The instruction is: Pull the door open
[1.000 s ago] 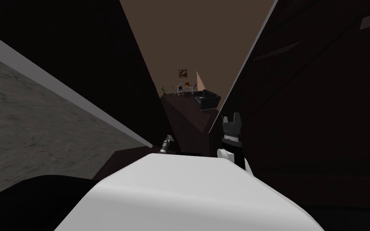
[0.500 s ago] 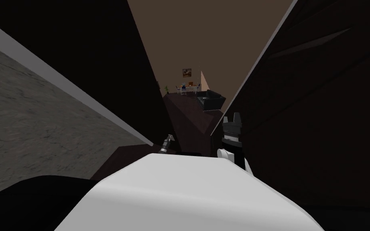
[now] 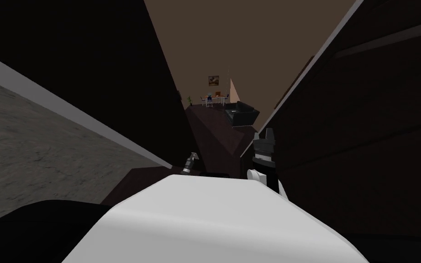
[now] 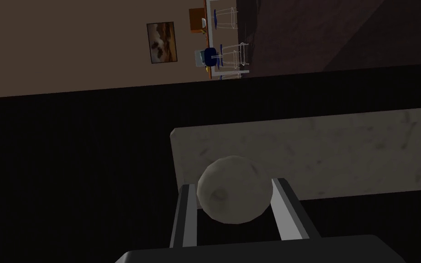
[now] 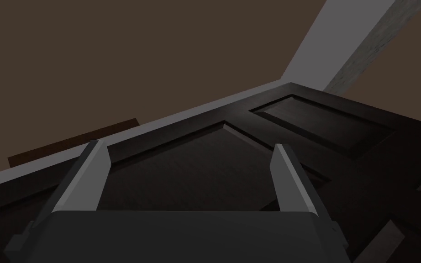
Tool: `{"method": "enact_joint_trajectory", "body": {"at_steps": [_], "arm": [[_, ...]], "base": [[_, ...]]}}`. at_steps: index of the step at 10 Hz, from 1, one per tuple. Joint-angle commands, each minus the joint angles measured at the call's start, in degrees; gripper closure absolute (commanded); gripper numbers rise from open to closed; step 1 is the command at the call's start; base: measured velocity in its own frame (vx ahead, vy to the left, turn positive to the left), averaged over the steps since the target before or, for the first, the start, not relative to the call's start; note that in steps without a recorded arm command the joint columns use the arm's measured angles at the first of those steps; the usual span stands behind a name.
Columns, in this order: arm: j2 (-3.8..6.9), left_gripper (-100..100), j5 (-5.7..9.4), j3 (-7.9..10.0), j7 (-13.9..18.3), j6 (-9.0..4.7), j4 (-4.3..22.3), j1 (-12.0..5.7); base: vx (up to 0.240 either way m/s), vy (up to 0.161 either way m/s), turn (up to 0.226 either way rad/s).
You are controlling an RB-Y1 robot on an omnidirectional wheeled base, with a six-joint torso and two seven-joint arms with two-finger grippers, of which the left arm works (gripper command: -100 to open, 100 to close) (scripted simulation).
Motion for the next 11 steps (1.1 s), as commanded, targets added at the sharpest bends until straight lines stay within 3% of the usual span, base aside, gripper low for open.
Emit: {"method": "enact_joint_trajectory", "body": {"at_steps": [1,8,11], "arm": [[0.28,100,0.09,-0.03,0.4,-0.15,0.4,-0.33],[1.93,100,0.51,-0.25,2.5,-1.02,2.9,-2.14],[4.35,100,0.9,-0.68,5.3,-2.5,5.9,-4.46]], "base": [[-0.079,0.029,-0.088],[-0.19,0.04,-0.07],[-0.187,0.01,-0.082]]}}
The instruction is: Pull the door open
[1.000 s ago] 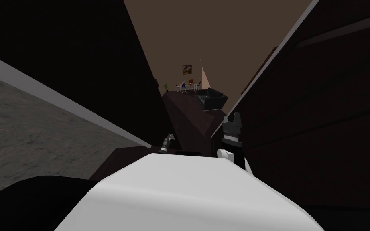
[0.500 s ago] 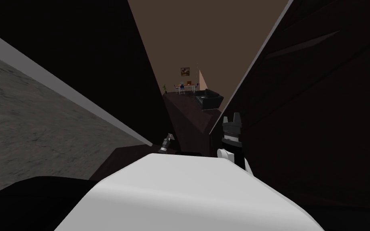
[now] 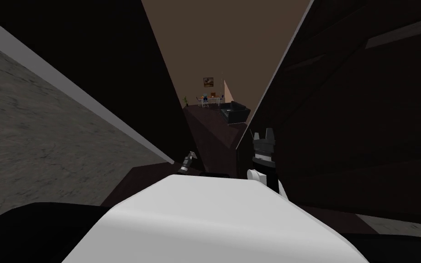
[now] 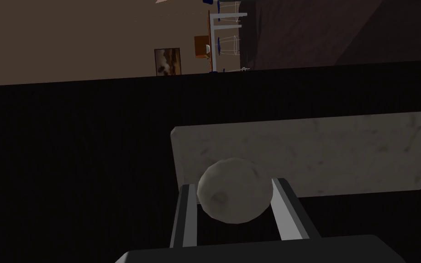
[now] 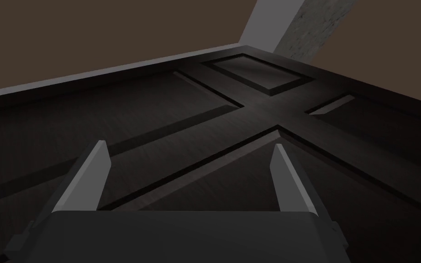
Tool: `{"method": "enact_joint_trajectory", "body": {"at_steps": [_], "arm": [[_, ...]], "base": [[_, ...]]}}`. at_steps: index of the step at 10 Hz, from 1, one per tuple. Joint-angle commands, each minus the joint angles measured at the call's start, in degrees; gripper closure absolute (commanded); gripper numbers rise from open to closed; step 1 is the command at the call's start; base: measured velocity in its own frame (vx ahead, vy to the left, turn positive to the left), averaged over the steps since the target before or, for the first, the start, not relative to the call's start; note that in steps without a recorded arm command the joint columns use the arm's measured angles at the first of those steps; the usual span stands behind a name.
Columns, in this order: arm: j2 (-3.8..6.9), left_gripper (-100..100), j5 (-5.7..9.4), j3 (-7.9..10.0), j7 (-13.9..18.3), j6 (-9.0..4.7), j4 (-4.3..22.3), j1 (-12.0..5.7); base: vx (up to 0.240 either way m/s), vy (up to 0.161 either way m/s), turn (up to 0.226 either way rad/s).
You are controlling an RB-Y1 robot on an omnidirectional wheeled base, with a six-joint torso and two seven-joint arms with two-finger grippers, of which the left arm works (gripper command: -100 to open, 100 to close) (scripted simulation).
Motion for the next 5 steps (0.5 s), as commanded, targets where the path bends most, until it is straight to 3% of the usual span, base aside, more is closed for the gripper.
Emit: {"method": "enact_joint_trajectory", "body": {"at_steps": [1,5], "arm": [[0.99,100,-0.04,-0.73,1.5,-0.87,1.7,-1.1],[4.56,100,-0.09,-1.53,5.0,-3.31,5.5,-4.11]], "base": [[-0.11,0.037,-0.078],[-0.034,0.017,-0.061]]}}
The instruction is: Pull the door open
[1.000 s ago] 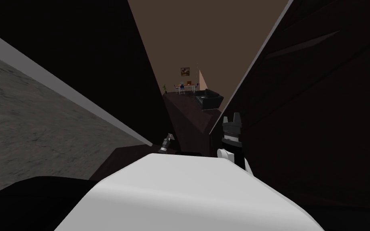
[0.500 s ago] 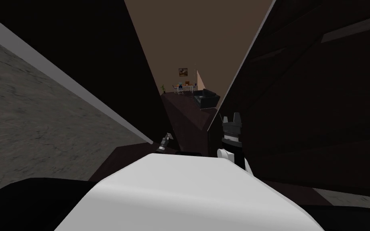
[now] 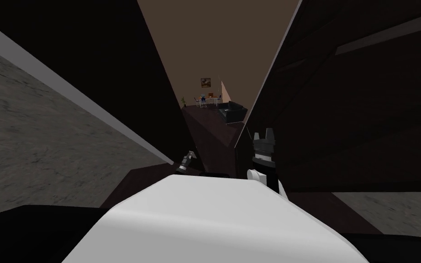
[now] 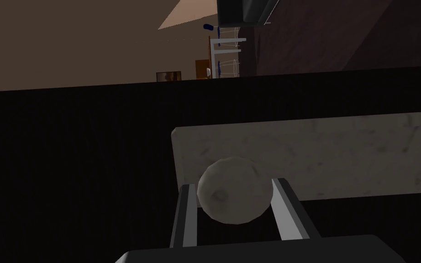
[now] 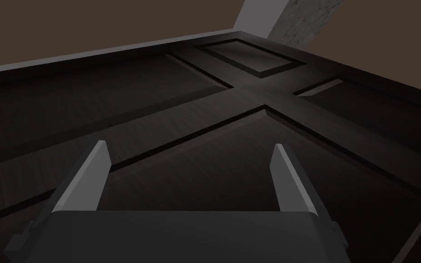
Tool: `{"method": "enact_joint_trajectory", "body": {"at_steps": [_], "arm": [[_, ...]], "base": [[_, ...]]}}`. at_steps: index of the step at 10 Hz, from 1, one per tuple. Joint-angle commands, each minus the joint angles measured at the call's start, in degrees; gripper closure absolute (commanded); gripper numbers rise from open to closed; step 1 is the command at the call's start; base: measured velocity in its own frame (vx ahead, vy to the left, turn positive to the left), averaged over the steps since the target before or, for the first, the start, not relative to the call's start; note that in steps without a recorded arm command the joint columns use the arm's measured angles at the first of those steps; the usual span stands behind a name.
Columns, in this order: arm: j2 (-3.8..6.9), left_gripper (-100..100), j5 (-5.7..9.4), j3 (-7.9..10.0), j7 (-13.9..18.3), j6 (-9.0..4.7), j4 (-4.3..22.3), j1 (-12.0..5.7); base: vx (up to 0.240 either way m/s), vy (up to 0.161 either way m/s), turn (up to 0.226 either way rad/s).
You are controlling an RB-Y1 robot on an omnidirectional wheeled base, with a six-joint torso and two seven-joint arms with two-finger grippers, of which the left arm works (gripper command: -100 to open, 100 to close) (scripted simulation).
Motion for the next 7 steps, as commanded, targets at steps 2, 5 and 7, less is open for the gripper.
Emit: {"method": "enact_joint_trajectory", "body": {"at_steps": [2,5,7], "arm": [[0.95,100,-0.08,-0.26,0.9,-0.97,1.4,-0.94],[3.0,100,0.7,0.03,2.8,-4.45,4.6,-1.05],[4.19,100,1.18,0.2,3.8,-6.47,6.5,-1.05]], "base": [[-0.018,-0.017,-0.057],[-0.171,0.032,-0.226],[-0.185,0.033,-0.232]]}}
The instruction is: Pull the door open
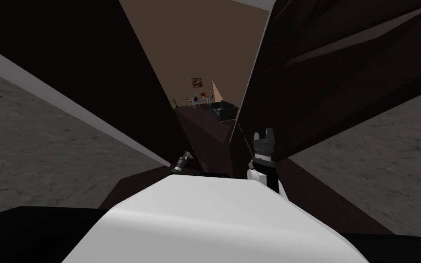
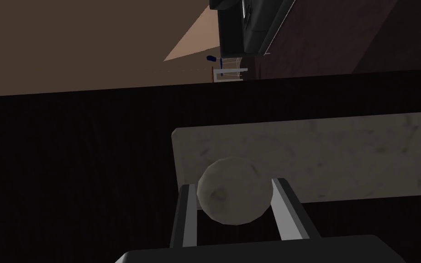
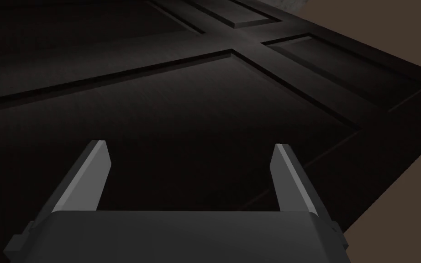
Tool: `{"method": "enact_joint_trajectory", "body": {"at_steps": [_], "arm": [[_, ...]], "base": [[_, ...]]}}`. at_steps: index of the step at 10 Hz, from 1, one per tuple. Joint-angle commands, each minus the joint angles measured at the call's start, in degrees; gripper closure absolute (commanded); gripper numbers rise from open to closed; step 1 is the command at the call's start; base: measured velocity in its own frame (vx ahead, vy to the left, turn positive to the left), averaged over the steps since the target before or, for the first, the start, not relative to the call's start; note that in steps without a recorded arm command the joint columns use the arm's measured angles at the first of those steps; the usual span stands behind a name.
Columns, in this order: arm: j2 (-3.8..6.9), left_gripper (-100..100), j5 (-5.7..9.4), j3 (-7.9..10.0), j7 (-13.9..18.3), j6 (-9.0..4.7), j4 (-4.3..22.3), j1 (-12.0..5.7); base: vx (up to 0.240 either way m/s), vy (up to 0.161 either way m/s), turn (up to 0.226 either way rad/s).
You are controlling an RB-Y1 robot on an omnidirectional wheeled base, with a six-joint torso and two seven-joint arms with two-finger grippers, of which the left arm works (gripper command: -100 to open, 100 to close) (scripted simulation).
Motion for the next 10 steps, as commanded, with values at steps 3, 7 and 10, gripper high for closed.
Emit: {"method": "enact_joint_trajectory", "body": {"at_steps": [3,7,10], "arm": [[2.35,100,0.87,0.08,2.2,-4.23,3.8,0.39],[4.49,100,1.74,0.4,4.0,-7.85,7.2,0.39],[4.89,100,1.75,0.31,4.1,-8.52,7.5,0.58]], "base": [[-0.147,0.0,-0.221],[-0.153,0.019,-0.196],[-0.14,0.045,-0.119]]}}
